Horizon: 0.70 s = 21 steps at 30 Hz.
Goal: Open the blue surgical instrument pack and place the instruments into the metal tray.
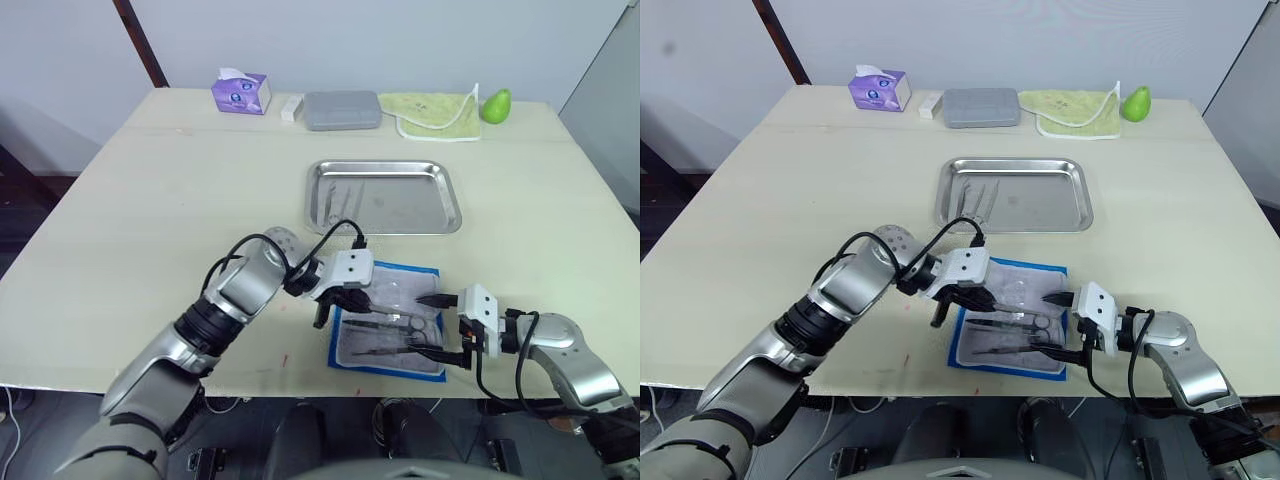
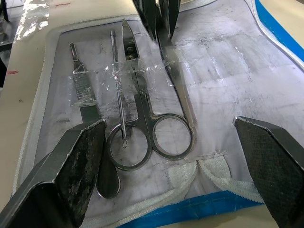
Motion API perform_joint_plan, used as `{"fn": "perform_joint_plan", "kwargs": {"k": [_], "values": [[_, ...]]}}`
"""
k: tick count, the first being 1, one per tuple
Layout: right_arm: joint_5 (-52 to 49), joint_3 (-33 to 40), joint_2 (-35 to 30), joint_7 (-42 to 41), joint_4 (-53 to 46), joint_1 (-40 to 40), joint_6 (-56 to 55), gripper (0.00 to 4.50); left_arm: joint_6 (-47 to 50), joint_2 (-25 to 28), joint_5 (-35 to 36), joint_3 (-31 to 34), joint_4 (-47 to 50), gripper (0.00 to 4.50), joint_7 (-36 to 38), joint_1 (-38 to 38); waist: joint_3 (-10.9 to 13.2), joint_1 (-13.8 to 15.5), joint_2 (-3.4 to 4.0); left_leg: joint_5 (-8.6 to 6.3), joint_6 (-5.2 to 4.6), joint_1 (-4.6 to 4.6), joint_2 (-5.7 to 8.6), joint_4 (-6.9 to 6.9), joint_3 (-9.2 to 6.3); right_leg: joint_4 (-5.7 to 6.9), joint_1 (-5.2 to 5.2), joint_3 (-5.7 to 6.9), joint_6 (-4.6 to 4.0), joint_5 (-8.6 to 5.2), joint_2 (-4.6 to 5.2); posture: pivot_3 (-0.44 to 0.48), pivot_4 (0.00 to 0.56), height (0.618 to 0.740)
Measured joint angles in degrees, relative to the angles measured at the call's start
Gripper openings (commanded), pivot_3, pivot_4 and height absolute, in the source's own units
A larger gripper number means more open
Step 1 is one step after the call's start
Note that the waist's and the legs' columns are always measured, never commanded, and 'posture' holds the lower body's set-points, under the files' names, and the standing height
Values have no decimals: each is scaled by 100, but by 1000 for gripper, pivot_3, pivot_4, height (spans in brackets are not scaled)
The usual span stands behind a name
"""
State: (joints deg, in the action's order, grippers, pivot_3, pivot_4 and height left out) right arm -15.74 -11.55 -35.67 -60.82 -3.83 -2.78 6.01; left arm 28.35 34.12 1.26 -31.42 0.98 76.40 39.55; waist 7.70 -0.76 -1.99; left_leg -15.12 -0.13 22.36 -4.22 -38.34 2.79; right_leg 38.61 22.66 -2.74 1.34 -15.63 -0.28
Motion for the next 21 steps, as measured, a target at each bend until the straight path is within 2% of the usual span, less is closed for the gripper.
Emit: {"fn": "perform_joint_plan", "kwargs": {"k": [12,21], "values": [[6,-59,-11,-8,17,-68,19,4500,5,382,63,79,82,50,217,53,-1,-13,-2,0,0,-8,-2,2,6,4,0,-9,-2,-1,-3,0,150,738],[6,-103,-19,-31,54,-126,19,4500,-8,1064,297,521,276,50,460,-40,0,-19,-5,0,0,-23,-4,6,10,17,0,-23,-9,-6,-4,0,150,738]]}}
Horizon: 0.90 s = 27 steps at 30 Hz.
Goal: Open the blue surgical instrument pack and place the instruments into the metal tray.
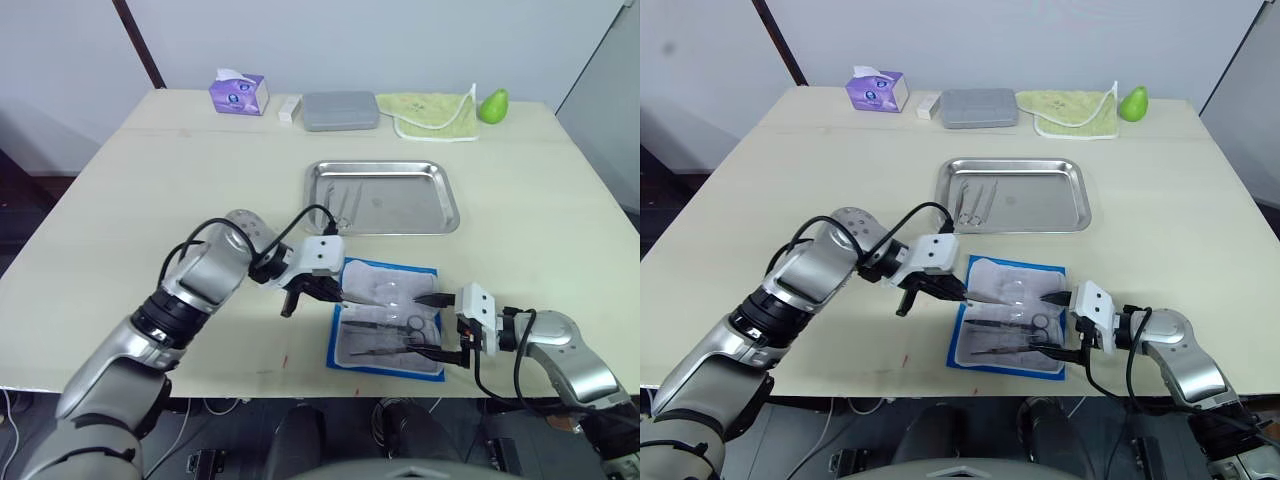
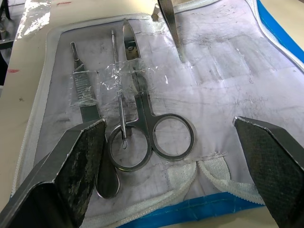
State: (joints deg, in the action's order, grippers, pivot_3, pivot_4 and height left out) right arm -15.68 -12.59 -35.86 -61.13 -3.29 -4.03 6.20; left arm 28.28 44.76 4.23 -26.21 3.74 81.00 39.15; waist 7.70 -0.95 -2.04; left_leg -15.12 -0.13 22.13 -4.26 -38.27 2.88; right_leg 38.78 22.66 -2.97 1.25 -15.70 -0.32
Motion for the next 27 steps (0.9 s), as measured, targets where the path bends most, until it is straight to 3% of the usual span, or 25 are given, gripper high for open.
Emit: {"fn": "perform_joint_plan", "kwargs": {"k": [6,11,17,25,27], "values": [[0,-11,0,-72,72,-54,-1,4500,-90,566,287,582,37,50,121,-220,-5,5,-12,0,0,-8,-1,4,2,2,-1,-5,-7,-13,2,0,150,738],[0,-12,-8,-150,148,-110,-5,4500,58,597,644,1093,168,50,-22,-377,-12,18,-23,0,0,-10,-1,4,0,4,-3,-3,1,-17,4,0,150,738],[-1,-7,-43,-225,193,-142,-10,4500,924,-176,1159,1736,437,50,-1107,-485,-16,27,-31,0,0,-12,0,4,-2,3,-8,-3,16,-11,7,0,150,738],[-5,3,-85,-253,205,-148,-11,4500,2528,-2283,758,1924,458,50,-4274,149,-18,37,-36,0,0,-15,5,2,-8,0,-22,0,3,2,8,0,150,738],[-8,1,-82,-250,204,-147,-12,4500,2629,-2453,695,1926,435,50,-4553,221,-17,35,-31,0,0,-18,5,2,-8,1,-23,-3,3,2,8,0,150,738]]}}
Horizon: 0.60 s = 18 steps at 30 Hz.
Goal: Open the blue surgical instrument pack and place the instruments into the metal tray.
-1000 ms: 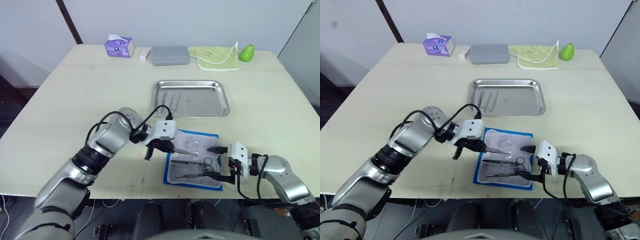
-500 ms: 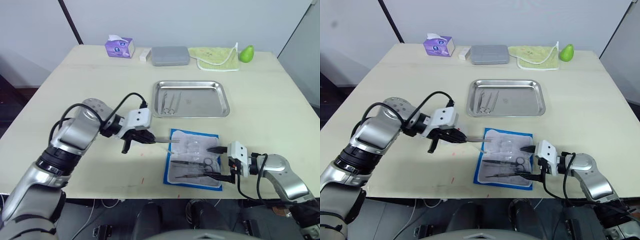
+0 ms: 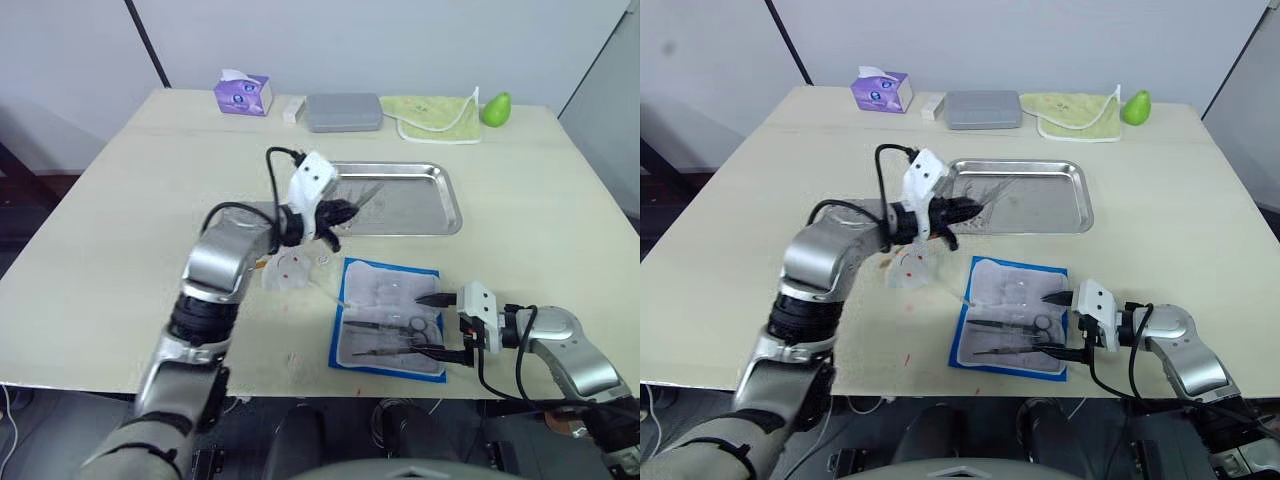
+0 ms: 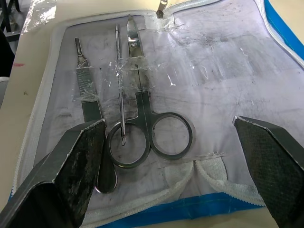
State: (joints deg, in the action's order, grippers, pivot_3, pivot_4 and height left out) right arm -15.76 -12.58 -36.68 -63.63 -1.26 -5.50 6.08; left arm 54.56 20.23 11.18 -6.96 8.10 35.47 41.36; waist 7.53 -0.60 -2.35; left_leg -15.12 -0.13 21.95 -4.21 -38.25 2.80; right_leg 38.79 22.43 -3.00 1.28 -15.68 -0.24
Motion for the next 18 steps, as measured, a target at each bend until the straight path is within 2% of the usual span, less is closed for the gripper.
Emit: {"fn": "perform_joint_plan", "kwargs": {"k": [2,5,8,13,18], "values": [[-2,17,-29,1,1,15,2,4500,-28,-618,-330,42,-331,50,-896,207,-1,15,-3,0,0,-4,2,-1,0,-5,-11,8,1,1,1,0,150,738],[-4,43,-57,-4,1,46,3,4500,-298,-1540,-749,132,-1357,50,-2163,710,0,40,-8,0,0,-10,7,-3,-2,-25,-37,15,2,1,0,0,150,738],[-7,15,-53,-13,-2,20,3,4500,-851,-1999,-952,143,-2118,50,-2799,917,2,13,0,0,0,-10,9,3,0,-31,-37,11,2,2,1,0,150,738],[-7,11,-58,-8,-2,14,3,4500,-1252,-2424,-1079,427,-3296,50,-3637,1289,4,5,-1,0,0,-9,10,4,-3,-33,-37,15,4,2,1,0,150,738],[-7,23,-66,0,-9,37,3,4500,-1312,-2569,-1091,658,-3636,50,-3929,1406,5,-1,0,0,1,-10,10,6,-4,-35,-40,19,5,2,2,0,150,738]]}}
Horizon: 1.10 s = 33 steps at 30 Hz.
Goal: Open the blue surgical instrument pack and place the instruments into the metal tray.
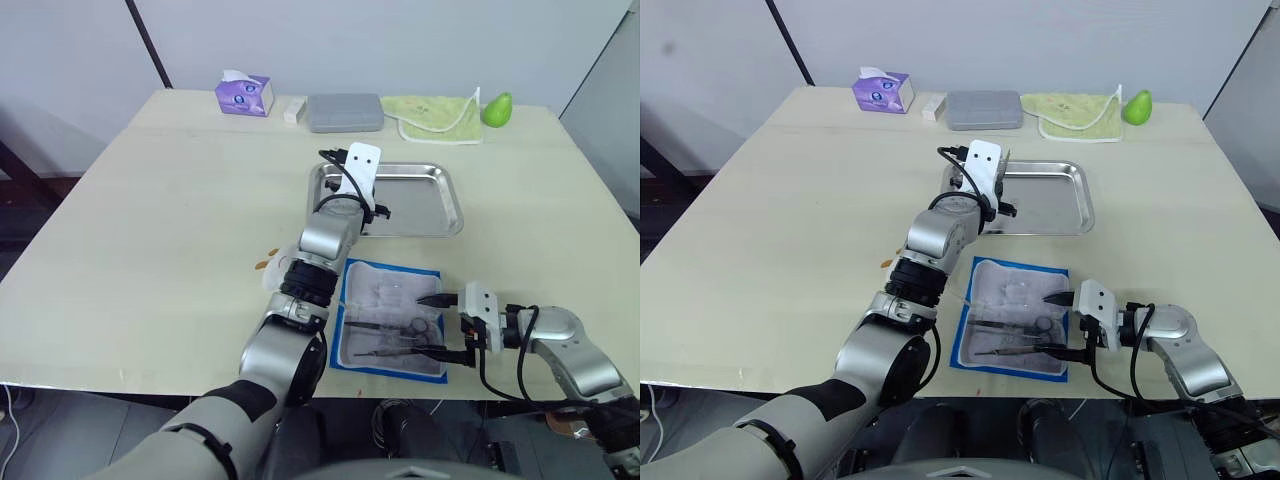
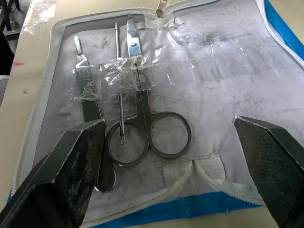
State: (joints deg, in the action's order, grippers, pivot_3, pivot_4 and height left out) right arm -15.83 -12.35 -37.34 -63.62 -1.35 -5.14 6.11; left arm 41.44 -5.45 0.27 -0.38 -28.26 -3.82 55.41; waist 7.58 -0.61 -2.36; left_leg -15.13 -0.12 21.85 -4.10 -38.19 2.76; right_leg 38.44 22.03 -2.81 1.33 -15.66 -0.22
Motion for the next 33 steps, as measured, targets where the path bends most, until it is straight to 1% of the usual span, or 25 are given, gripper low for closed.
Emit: {"fn": "perform_joint_plan", "kwargs": {"k": [3,8,26,31,32,33], "values": [[-1,5,-20,0,-22,10,0,4500,-65,-201,0,67,-550,50,-143,50,0,3,-1,0,0,1,1,0,-2,-6,-3,4,1,0,2,0,150,738],[-1,1,-21,6,-27,10,1,4500,-69,-220,-2,65,-686,50,-138,55,2,-3,1,0,1,2,1,2,-3,-7,-2,5,2,0,2,0,150,738],[-2,2,-30,45,-50,27,8,4500,22,-223,1,83,-736,50,-17,55,2,-2,0,0,1,3,3,3,-3,-12,-3,5,7,0,4,0,150,738],[-2,2,-30,47,-50,28,8,4500,50,-218,0,83,-737,50,-6,55,3,-2,0,0,1,3,3,3,-3,-12,-3,5,19,-7,5,0,150,738],[-2,2,-30,47,-50,28,8,4500,54,-217,0,83,-737,451,-4,55,3,-2,0,0,1,3,2,3,-3,-12,-3,5,19,-7,5,0,150,738],[-2,2,-30,47,-51,28,8,4500,63,-218,0,84,-737,1064,-1,55,3,-2,1,0,1,3,3,3,-3,-12,-3,6,19,-7,5,0,150,738]]}}
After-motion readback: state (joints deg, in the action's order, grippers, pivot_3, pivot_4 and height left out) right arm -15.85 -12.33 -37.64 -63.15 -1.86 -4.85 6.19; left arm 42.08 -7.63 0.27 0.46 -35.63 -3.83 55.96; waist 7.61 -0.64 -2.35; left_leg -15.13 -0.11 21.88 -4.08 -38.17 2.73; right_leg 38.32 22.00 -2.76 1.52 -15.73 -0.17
